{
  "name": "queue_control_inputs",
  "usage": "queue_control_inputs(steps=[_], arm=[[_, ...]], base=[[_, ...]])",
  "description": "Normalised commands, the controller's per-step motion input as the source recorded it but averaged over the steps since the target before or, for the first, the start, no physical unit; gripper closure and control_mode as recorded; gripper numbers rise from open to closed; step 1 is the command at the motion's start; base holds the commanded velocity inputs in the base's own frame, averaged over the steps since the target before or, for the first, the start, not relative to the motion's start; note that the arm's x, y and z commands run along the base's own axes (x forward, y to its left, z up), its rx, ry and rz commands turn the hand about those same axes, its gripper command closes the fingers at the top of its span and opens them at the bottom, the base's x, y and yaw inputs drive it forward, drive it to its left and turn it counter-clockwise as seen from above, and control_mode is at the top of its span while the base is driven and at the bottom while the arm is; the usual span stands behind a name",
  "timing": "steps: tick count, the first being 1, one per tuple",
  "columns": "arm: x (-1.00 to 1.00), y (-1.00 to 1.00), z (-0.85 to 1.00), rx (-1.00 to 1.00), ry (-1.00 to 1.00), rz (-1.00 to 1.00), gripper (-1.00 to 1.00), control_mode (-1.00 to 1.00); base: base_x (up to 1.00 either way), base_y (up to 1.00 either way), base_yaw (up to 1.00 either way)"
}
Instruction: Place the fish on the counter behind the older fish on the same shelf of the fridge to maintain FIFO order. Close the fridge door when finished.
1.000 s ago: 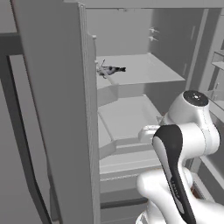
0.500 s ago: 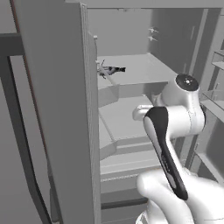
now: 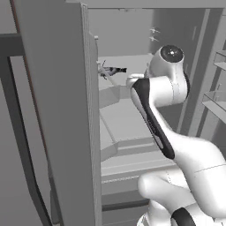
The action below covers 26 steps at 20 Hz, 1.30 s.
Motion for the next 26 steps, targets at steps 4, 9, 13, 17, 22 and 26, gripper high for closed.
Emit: queue_control_inputs(steps=[4, 9, 13, 17, 22, 26], arm=[[0.76, 0.02, 0.09, -0.01, -0.07, -0.12, 1.00, -1.00], [0.84, 0.00, 0.10, 0.00, -0.03, -0.09, 1.00, -1.00], [0.79, 0.00, 0.31, 0.00, 0.00, -0.04, 1.00, -1.00], [0.69, -0.01, 0.28, 0.00, 0.00, 0.00, 1.00, -1.00], [0.64, -0.01, 0.04, 0.00, 0.00, 0.00, 1.00, -1.00], [0.65, 0.00, 0.00, 0.00, 0.00, 0.00, 1.00, -1.00]], base=[[0.00, 0.00, 0.00], [0.00, 0.00, 0.00], [0.00, 0.00, 0.00], [0.00, 0.00, 0.00], [0.00, 0.00, 0.00], [0.00, 0.00, 0.00]])
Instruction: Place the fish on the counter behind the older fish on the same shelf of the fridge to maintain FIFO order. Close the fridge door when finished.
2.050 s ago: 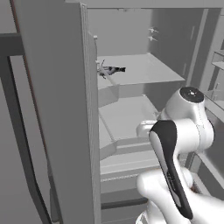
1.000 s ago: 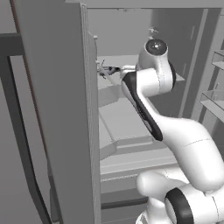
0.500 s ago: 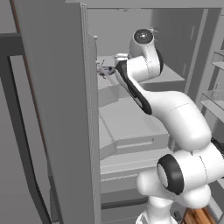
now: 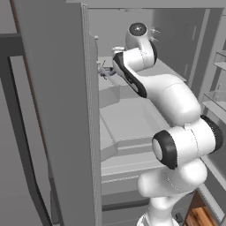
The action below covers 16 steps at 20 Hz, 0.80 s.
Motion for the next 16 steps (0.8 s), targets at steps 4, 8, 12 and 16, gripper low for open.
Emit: queue_control_inputs(steps=[4, 8, 12, 16], arm=[[0.62, -0.18, 0.00, 0.00, 0.00, 0.00, 1.00, -1.00], [0.62, -0.20, 0.00, 0.00, 0.00, 0.00, 1.00, -1.00], [0.64, -0.20, -0.06, 0.00, 0.00, 0.00, 1.00, -1.00], [0.78, -0.02, -0.13, 0.00, 0.00, 0.00, 1.00, -1.00]], base=[[0.00, 0.00, 0.00], [0.00, 0.00, 0.00], [0.00, 0.00, 0.00], [0.00, 0.00, 0.00]])
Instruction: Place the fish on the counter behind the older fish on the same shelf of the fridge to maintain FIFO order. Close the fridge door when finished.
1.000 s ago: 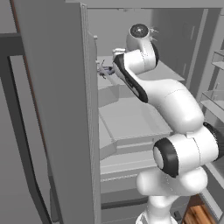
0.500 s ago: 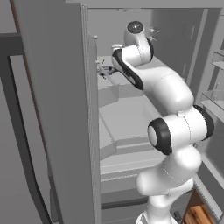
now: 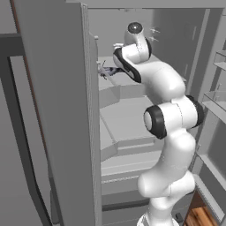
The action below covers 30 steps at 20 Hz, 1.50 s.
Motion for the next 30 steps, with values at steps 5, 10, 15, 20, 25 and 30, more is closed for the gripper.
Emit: queue_control_inputs(steps=[5, 10, 15, 20, 25, 30], arm=[[0.82, 0.00, -0.22, 0.00, 0.04, 0.00, 1.00, -1.00], [0.69, 0.00, -0.14, 0.00, 0.04, 0.00, 1.00, -1.00], [0.35, 0.01, -0.29, 0.00, 0.03, 0.00, -1.00, -1.00], [-0.08, 0.07, -0.72, 0.00, 0.00, 0.00, -1.00, -1.00], [-0.11, 0.00, -0.28, 0.00, -0.02, 0.00, -1.00, -1.00], [-0.28, 0.00, -0.20, 0.00, -0.10, 0.00, -1.00, -1.00]], base=[[0.00, 0.00, 0.00], [0.00, 0.00, 0.00], [0.00, 0.00, 0.00], [0.00, 0.00, 0.00], [0.00, 0.00, 0.00], [0.00, 0.00, 0.00]])
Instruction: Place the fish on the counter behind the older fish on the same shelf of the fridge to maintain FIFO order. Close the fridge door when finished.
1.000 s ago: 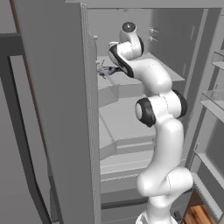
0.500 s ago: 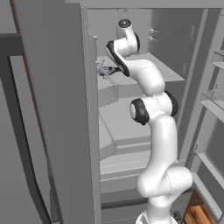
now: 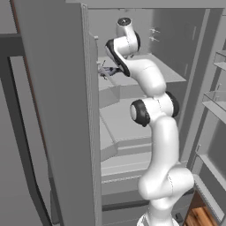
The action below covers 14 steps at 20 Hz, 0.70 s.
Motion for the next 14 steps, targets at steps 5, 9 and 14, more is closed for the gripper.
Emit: queue_control_inputs(steps=[5, 9, 14], arm=[[-0.83, 0.07, 0.00, 0.00, -0.21, 0.00, -1.00, -1.00], [-1.00, 0.05, -0.04, 0.00, -0.25, 0.00, -1.00, -1.00], [-1.00, 0.01, -0.06, 0.01, -0.13, -0.01, -1.00, -1.00]], base=[[0.00, 0.00, 0.00], [0.00, 0.00, 0.00], [0.00, 0.00, 0.00]])
